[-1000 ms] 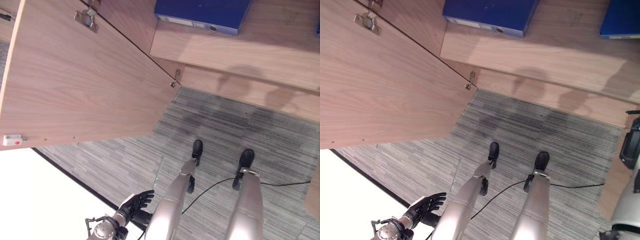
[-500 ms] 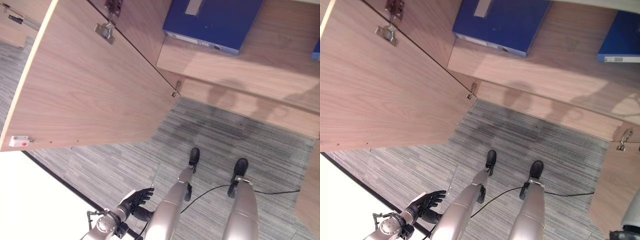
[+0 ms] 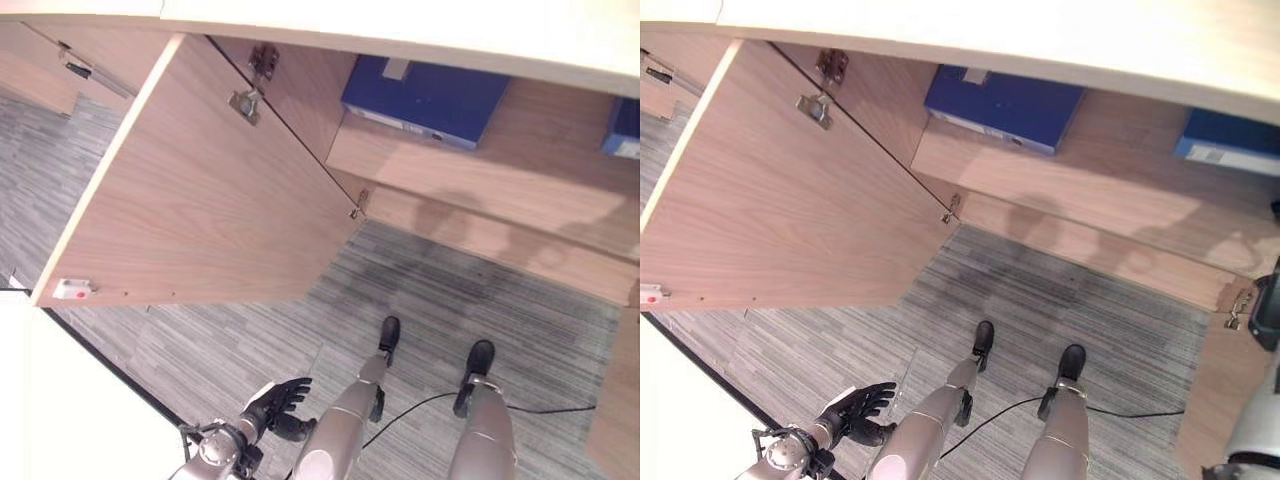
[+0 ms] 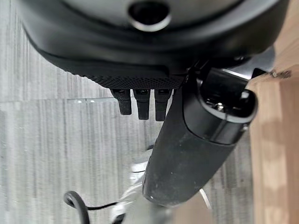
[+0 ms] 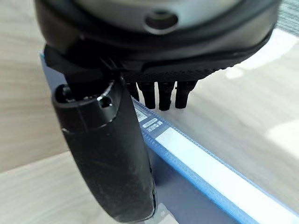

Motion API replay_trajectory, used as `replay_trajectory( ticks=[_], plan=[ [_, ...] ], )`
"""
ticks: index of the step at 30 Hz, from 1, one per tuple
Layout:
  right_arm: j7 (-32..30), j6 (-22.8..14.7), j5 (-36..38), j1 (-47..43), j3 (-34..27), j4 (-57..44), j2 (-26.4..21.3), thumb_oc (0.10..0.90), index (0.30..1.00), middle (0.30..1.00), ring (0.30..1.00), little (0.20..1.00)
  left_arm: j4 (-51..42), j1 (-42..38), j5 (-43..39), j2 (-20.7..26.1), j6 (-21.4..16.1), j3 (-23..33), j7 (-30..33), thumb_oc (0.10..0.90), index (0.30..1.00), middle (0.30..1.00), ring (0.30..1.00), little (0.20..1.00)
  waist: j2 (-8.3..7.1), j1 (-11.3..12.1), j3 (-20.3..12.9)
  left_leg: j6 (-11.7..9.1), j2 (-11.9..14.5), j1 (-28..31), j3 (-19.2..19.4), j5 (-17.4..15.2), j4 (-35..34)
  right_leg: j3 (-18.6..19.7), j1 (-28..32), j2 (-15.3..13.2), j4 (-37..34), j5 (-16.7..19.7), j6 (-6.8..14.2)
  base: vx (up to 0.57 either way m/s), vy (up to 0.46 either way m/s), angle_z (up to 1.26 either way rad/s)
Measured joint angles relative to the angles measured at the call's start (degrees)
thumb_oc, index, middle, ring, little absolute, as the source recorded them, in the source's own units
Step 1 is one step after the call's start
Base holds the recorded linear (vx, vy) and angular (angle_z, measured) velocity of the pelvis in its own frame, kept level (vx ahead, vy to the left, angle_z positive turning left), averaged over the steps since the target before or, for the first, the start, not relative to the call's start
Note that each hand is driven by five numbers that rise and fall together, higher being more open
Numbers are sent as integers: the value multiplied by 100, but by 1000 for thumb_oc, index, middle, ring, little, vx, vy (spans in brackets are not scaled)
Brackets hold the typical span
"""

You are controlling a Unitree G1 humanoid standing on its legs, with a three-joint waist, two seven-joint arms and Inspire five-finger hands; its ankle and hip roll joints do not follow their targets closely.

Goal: Put the empty folder in the office cabinet

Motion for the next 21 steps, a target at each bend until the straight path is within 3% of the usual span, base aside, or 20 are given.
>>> replay_trajectory(
  ticks=[3,10,21],
  plan=[
    [-73,-260,114,434,-314,-211,256,800,900,900,900,900,211,-20,-13,-148,50,49,26,800,900,900,900,900,-10,-5,-147,2,36,40,19,-1,-60,5,85,55,-193,77,46,-9,46,-9],
    [-120,-417,295,1088,-791,-274,734,800,900,900,900,900,336,-96,-226,-242,59,35,50,800,900,900,900,900,-97,-15,-324,13,97,210,50,-56,-61,26,314,147,-380,154,59,-22,16,-6],
    [-164,-777,610,1796,-1354,-467,1056,800,900,900,900,900,506,-167,-440,-494,60,44,169,800,900,900,900,900,-135,-45,-336,13,111,414,11,-136,-62,-35,611,160,-518,198,61,-25,18,1]
  ],
)
